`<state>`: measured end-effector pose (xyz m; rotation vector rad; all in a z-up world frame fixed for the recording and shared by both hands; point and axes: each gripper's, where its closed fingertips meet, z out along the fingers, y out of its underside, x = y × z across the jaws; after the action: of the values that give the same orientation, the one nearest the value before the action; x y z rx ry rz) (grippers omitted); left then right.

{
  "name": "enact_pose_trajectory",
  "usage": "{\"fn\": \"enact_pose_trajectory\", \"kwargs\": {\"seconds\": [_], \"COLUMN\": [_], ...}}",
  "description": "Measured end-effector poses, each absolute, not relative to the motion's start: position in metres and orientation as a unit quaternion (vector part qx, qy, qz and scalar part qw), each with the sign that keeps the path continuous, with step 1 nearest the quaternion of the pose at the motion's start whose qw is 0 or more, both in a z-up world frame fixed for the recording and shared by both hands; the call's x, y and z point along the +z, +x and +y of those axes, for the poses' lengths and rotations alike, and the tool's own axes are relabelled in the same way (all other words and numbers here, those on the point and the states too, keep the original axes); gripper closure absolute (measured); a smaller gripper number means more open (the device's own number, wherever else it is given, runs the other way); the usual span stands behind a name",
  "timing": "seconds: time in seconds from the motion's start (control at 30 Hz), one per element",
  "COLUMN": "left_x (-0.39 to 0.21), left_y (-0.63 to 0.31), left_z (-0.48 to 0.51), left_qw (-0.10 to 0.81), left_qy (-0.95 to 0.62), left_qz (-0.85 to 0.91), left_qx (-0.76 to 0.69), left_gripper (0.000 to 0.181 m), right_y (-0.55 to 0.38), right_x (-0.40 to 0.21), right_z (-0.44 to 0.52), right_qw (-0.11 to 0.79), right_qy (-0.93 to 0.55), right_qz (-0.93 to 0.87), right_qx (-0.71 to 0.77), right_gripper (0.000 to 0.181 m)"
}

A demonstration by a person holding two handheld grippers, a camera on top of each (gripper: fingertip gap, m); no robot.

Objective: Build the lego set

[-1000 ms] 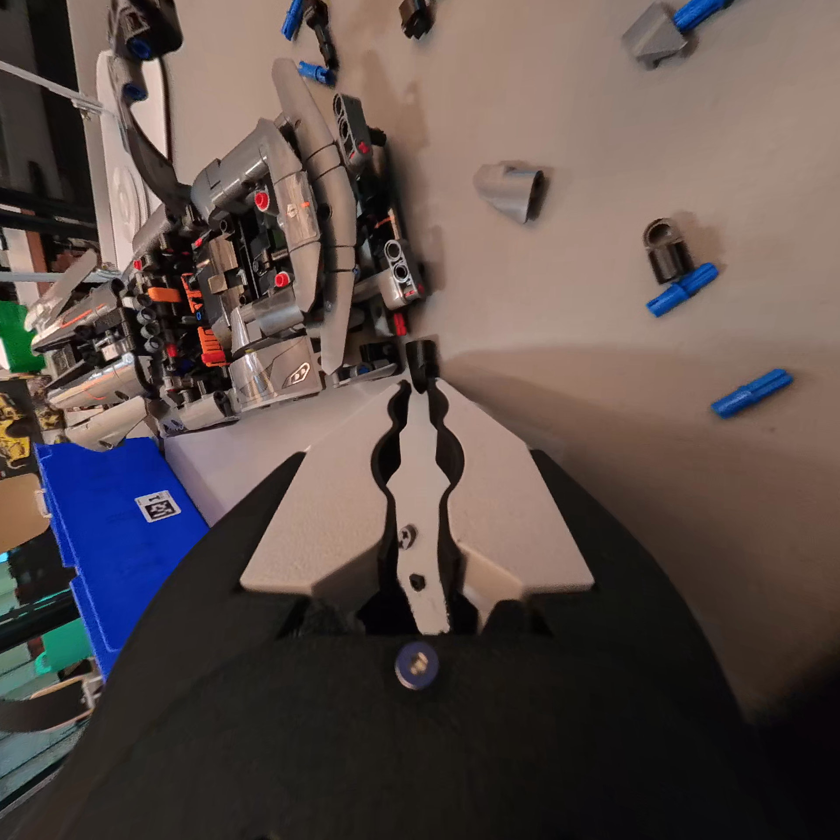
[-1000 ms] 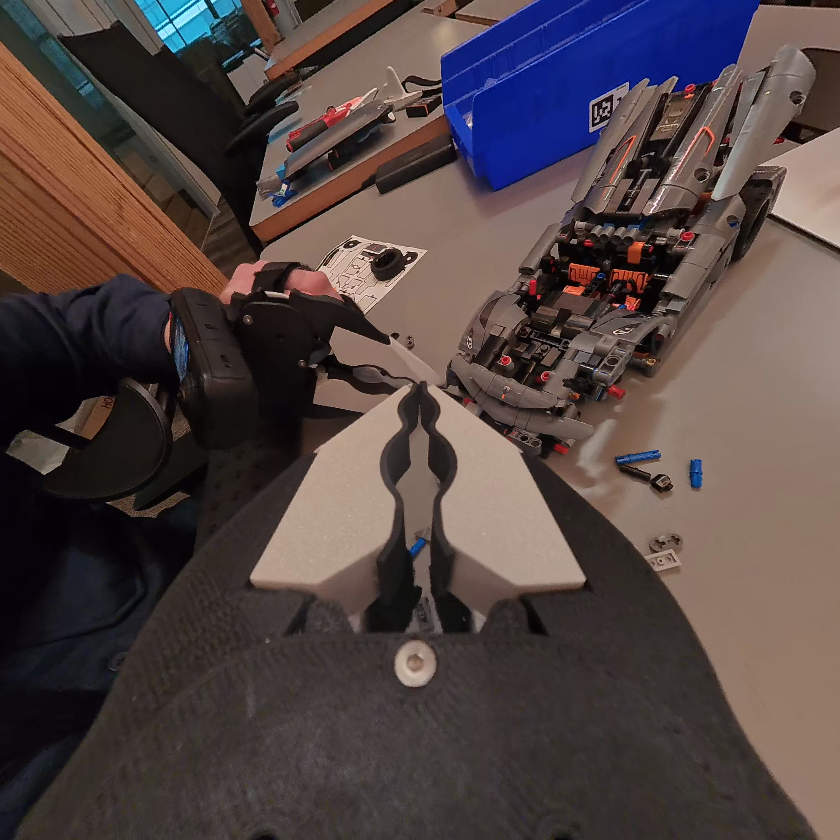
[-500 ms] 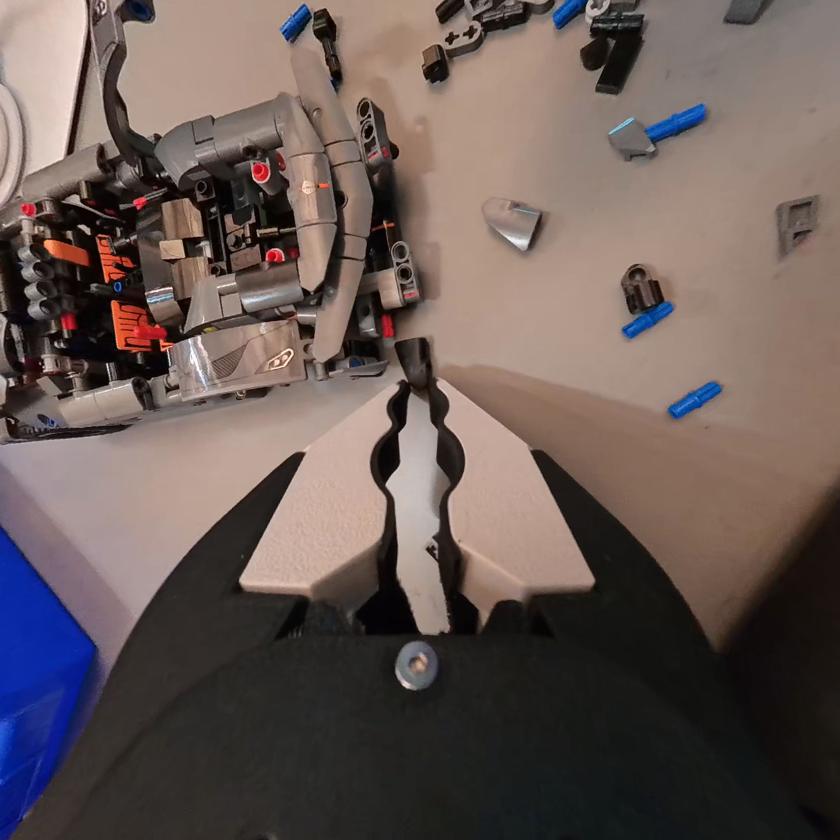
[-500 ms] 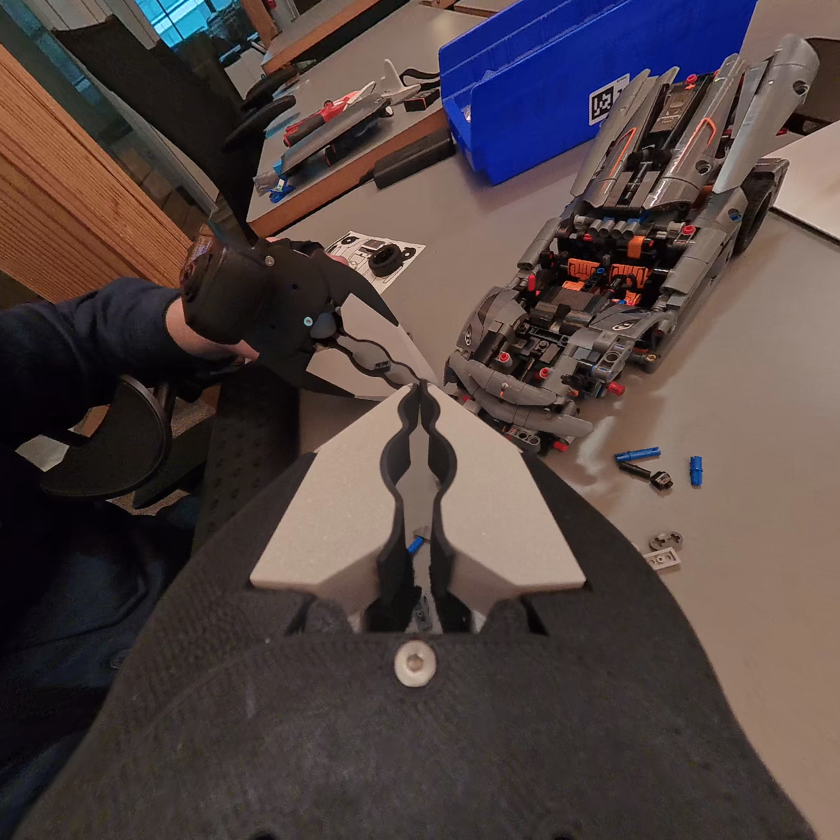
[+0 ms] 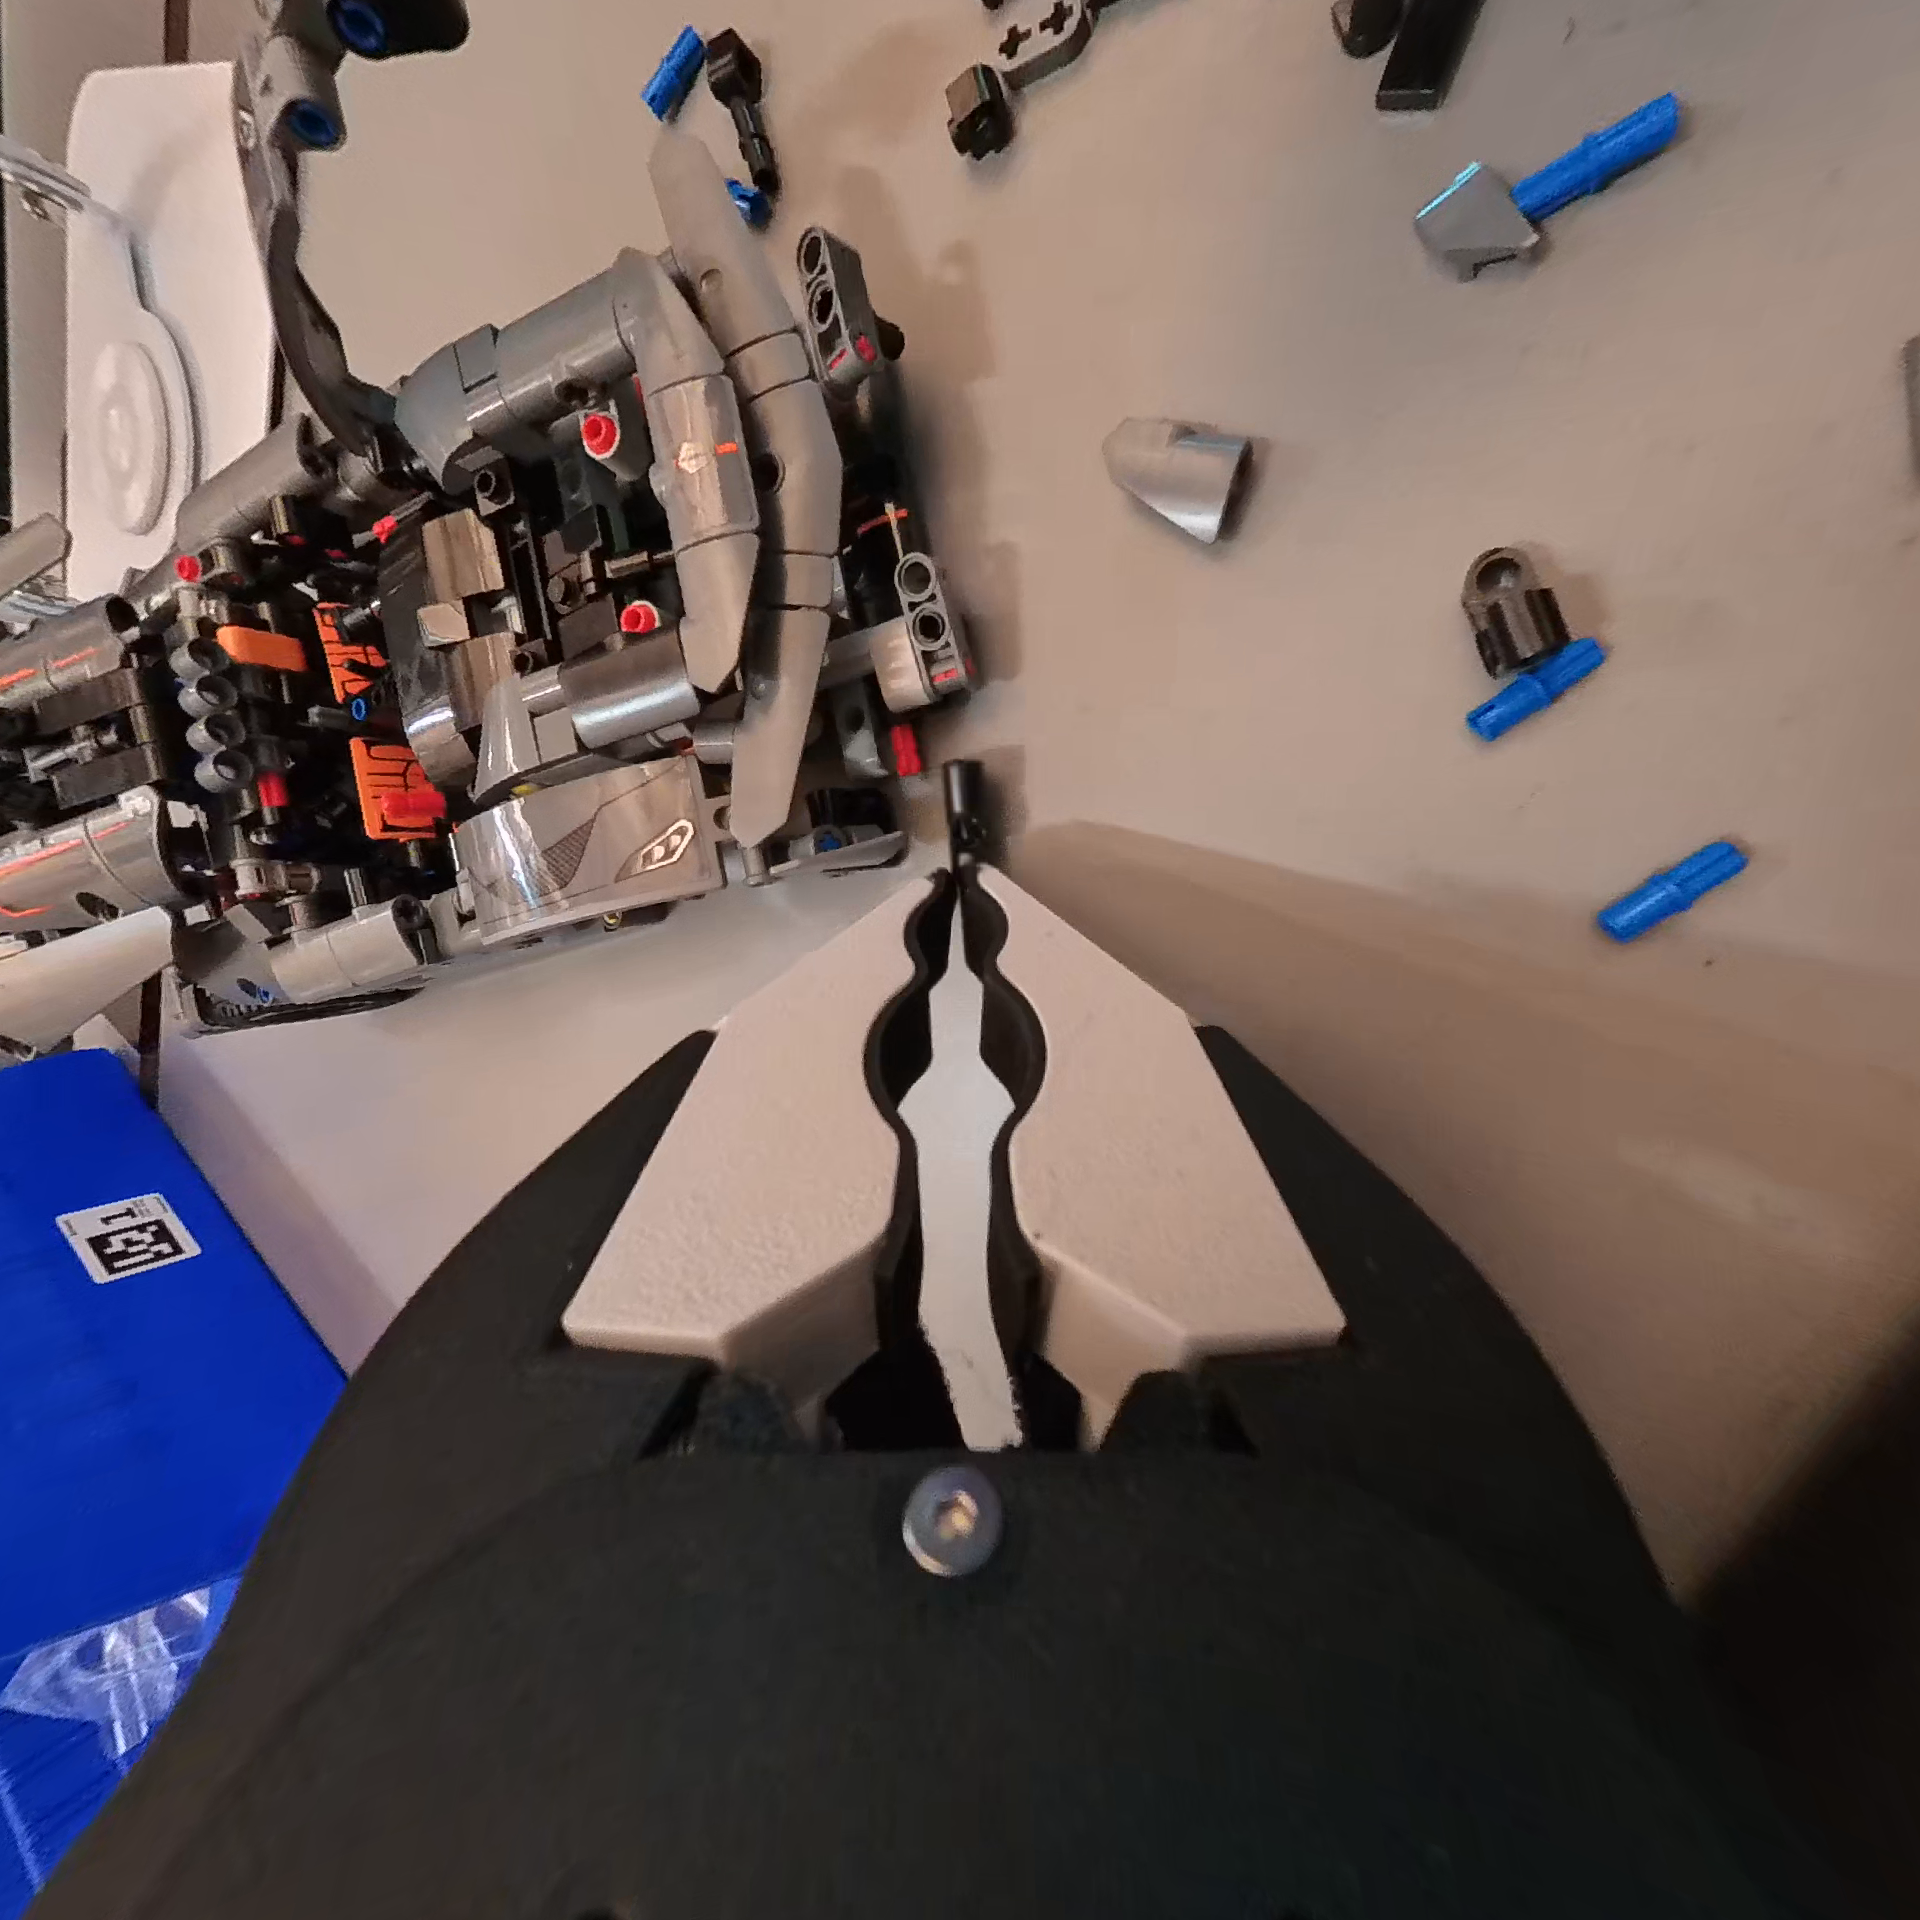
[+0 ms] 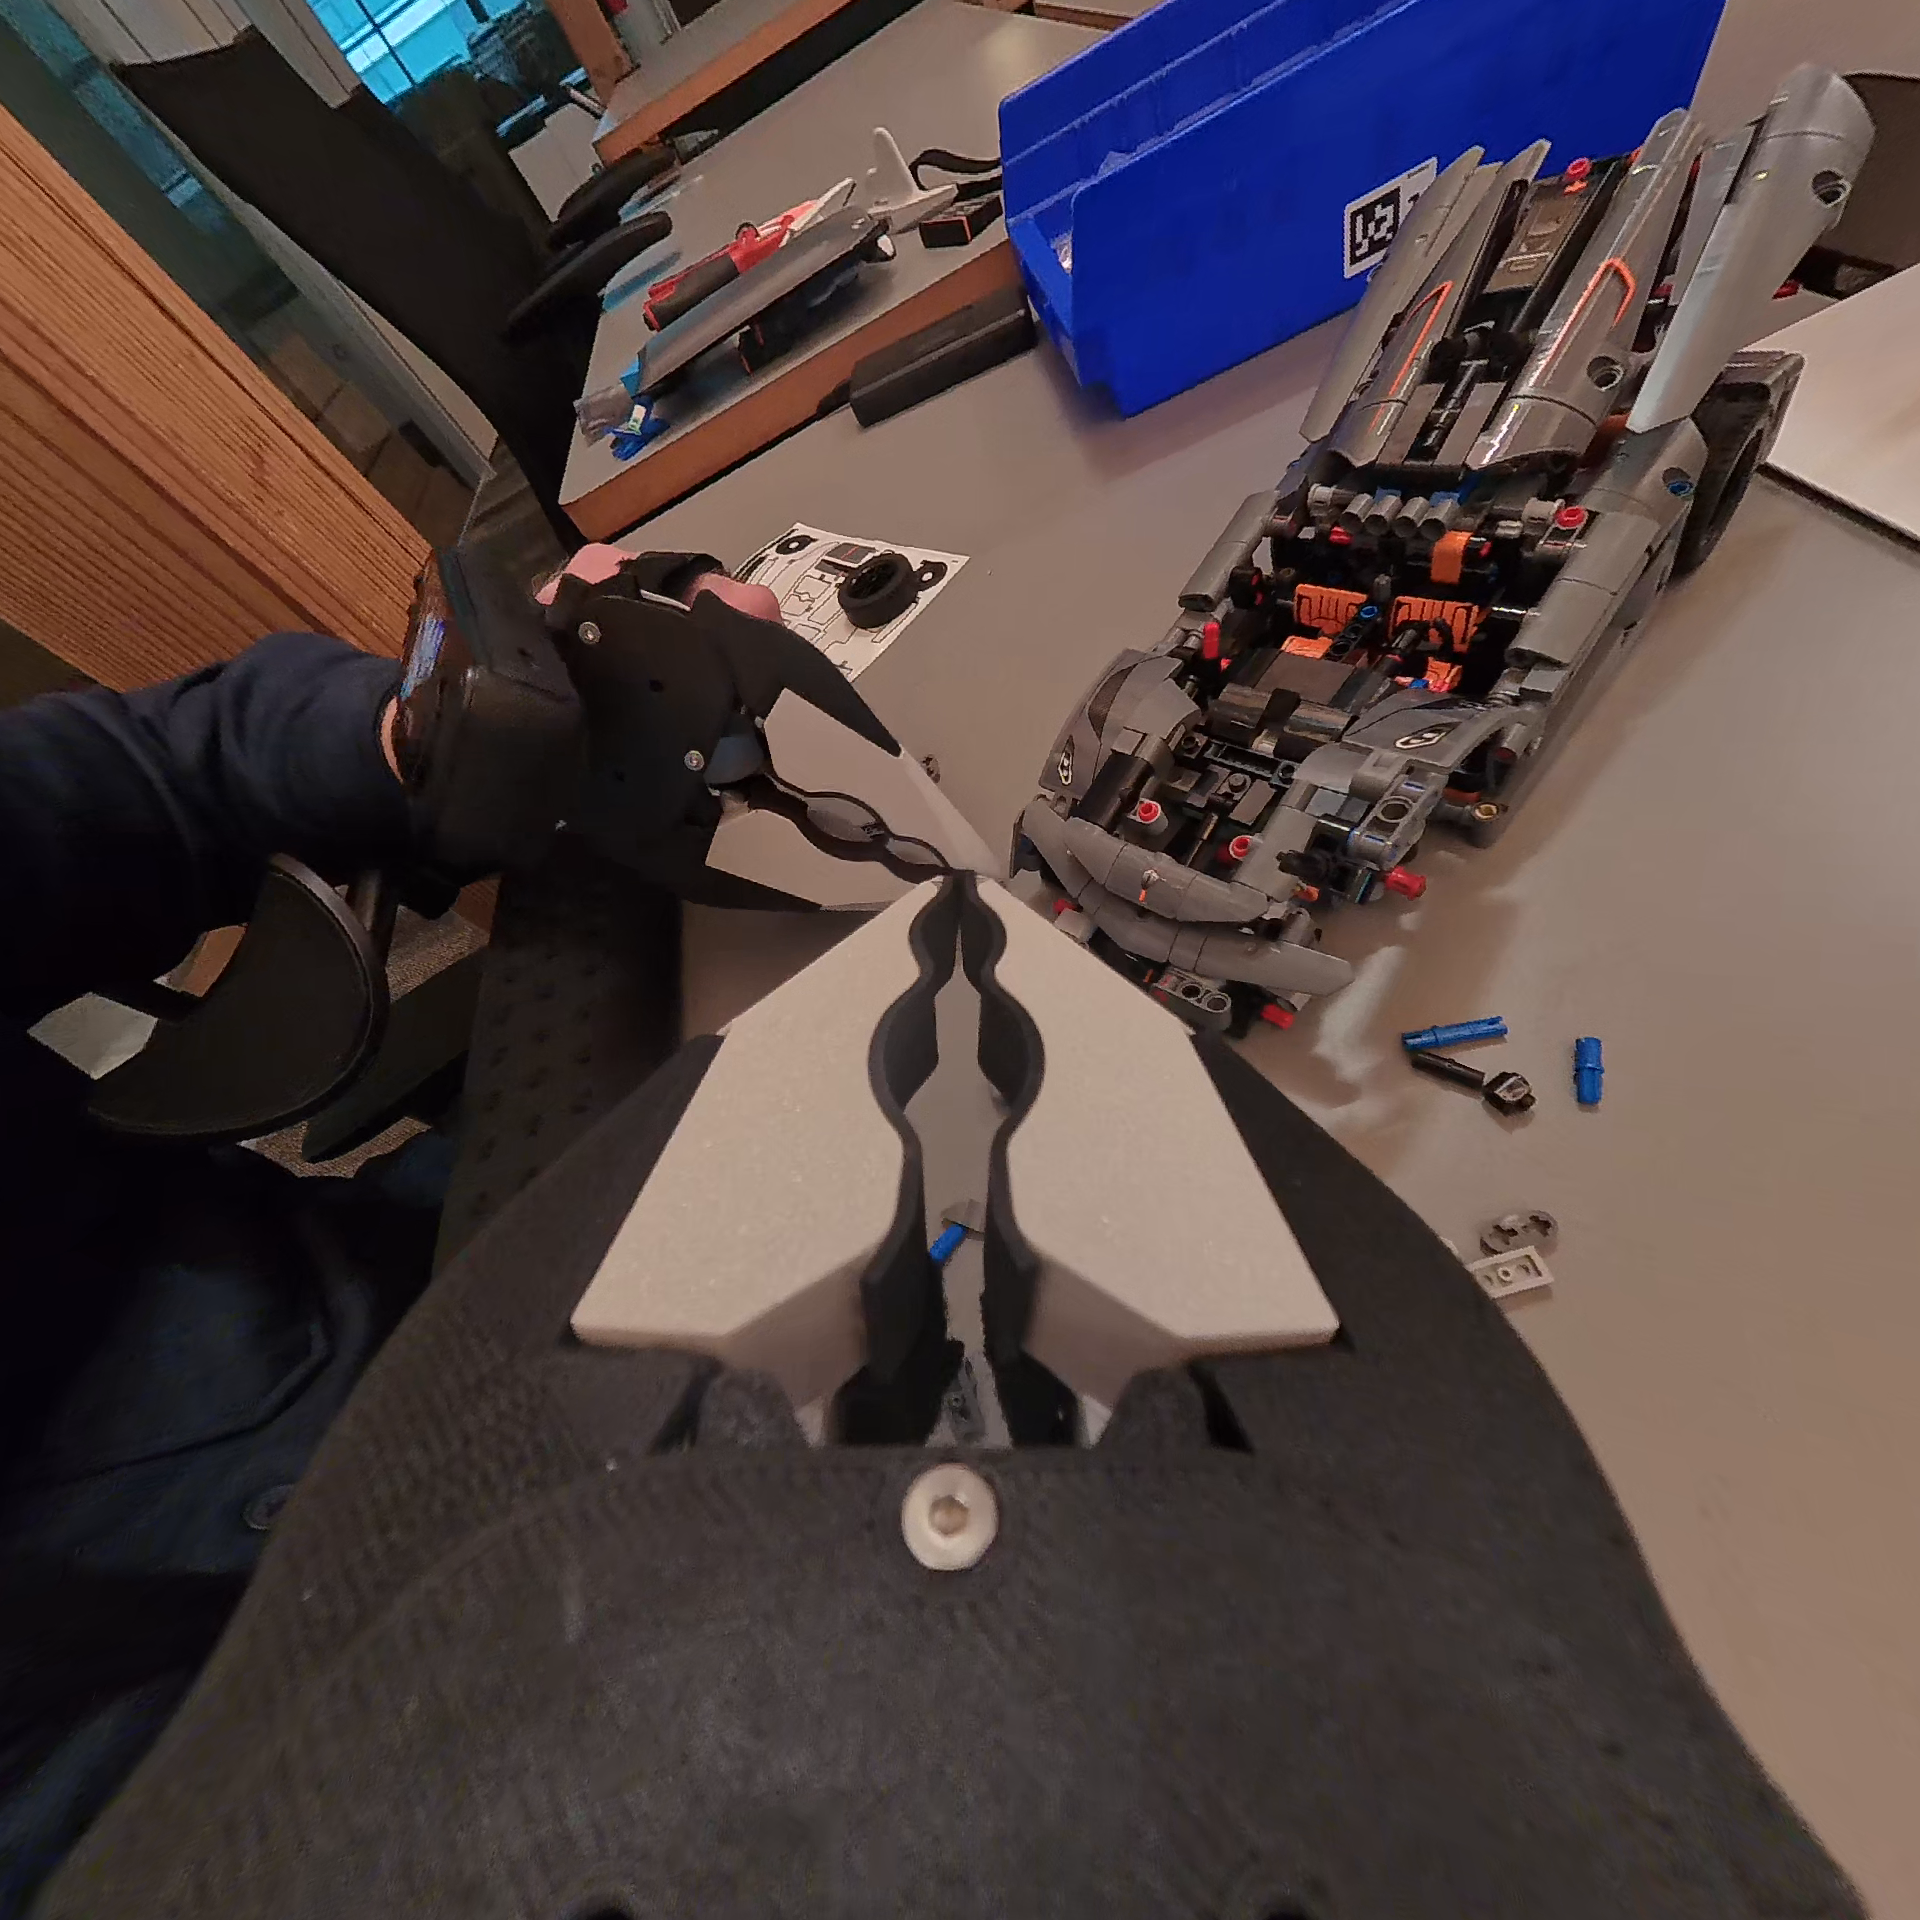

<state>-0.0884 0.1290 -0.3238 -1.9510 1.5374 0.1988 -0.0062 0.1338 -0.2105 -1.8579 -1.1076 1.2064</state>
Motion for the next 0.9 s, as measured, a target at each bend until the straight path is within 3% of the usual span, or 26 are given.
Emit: {"fn": "enact_pose_trajectory", "kwargs": {"seconds": [0.27, 0.57, 0.9], "left_x": [-0.315, -0.232, -0.204], "left_y": [-0.081, -0.038, -0.022], "left_z": [0.127, 0.108, 0.100], "left_qw": [0.342, 0.439, 0.441], "left_qy": [-0.749, -0.703, -0.662], "left_qz": [0.567, 0.490, 0.465], "left_qx": [0.018, -0.270, -0.388], "left_gripper": [0.181, 0.181, 0.181], "right_y": [-0.001, -0.013, -0.020], "right_x": [-0.209, -0.215, -0.194], "right_z": [0.138, 0.120, 0.110], "right_qw": [0.328, 0.318, 0.343], "right_qy": [-0.710, -0.673, -0.620], "right_qz": [-0.415, -0.474, -0.479], "right_qx": [0.465, 0.470, 0.518], "right_gripper": [0.181, 0.175, 0.172]}}
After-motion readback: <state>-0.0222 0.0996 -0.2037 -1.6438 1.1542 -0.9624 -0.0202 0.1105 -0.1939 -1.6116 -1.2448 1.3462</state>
